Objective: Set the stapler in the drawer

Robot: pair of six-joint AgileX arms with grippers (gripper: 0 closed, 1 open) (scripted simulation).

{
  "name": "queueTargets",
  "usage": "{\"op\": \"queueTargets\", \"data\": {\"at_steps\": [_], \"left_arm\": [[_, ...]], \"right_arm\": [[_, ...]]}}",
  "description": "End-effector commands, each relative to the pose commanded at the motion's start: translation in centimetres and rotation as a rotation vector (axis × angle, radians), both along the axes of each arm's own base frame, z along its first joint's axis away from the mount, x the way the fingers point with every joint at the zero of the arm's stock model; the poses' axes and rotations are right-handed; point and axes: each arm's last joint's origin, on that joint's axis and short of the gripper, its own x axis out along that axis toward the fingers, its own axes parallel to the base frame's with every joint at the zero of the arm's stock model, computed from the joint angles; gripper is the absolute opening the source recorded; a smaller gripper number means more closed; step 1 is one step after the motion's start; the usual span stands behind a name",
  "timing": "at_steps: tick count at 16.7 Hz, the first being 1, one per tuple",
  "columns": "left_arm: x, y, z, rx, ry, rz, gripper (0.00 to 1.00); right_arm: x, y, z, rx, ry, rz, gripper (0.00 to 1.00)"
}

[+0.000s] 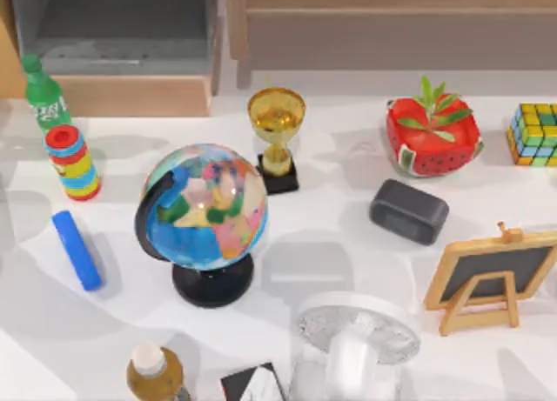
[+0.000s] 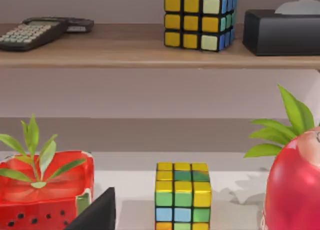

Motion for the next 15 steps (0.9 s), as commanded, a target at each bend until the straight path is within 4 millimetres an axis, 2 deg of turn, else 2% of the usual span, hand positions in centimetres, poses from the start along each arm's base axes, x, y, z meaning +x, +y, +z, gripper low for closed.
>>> {"op": "queueTargets", "data": {"at_steps": [4,15], "left_arm": [[0.00,0.00,0.00,0.000,0.000,0.000,0.02],[-0.51,0.31,-0.19,-0.008,0.007,0.004,0.00]], "right_arm": [[0.00,0.00,0.00,0.000,0.000,0.000,1.00],[0.00,0.00,0.00,0.000,0.000,0.000,1.00]]}}
